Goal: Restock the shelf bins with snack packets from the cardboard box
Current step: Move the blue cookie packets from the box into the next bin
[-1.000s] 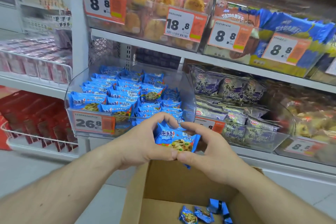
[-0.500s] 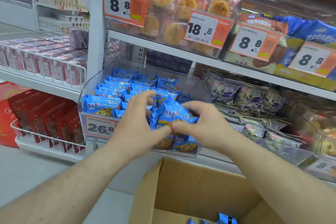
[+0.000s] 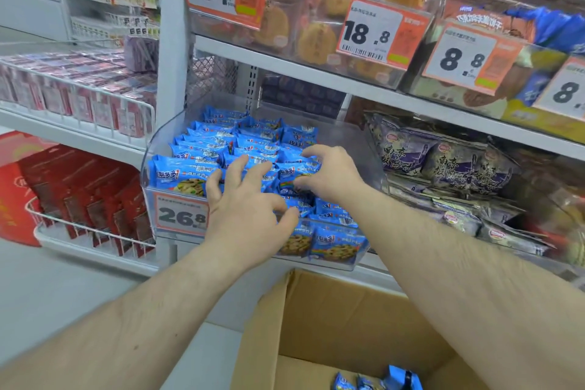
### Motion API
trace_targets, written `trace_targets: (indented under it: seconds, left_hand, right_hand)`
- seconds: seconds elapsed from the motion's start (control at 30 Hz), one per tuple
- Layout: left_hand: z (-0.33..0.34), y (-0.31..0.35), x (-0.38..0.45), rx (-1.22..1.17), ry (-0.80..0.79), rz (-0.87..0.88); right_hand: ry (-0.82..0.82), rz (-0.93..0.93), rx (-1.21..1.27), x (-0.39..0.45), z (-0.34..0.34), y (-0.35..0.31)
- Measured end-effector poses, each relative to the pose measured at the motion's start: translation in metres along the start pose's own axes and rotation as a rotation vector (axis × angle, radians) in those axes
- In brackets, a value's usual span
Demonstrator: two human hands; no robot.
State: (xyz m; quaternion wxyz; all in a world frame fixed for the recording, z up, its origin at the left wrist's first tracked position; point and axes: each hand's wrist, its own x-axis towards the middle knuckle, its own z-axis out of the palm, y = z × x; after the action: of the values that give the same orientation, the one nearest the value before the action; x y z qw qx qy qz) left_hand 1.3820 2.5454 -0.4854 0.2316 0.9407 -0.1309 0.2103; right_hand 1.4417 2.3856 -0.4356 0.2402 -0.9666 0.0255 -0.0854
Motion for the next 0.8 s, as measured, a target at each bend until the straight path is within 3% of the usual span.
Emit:
trace_targets:
  seconds: [0.13,0.6,0.8]
  left_hand:
    - [0.000,0.001,0.000,-0.006,-0.007,-0.008]
    - [0.009,0.003,0.000,-0.014,0.058,0.010]
    - [0.009,0.011,-0.003,-0.014,0.200,0.099]
  right_hand:
    - [0.144,0.075,-0.024,-0.011,0.007,0.003]
    - [0.009,0.047,-0.283,-0.003,0.021,0.000]
    - [-0.015,0.016,-0.313,-0.009,0.014,0.011]
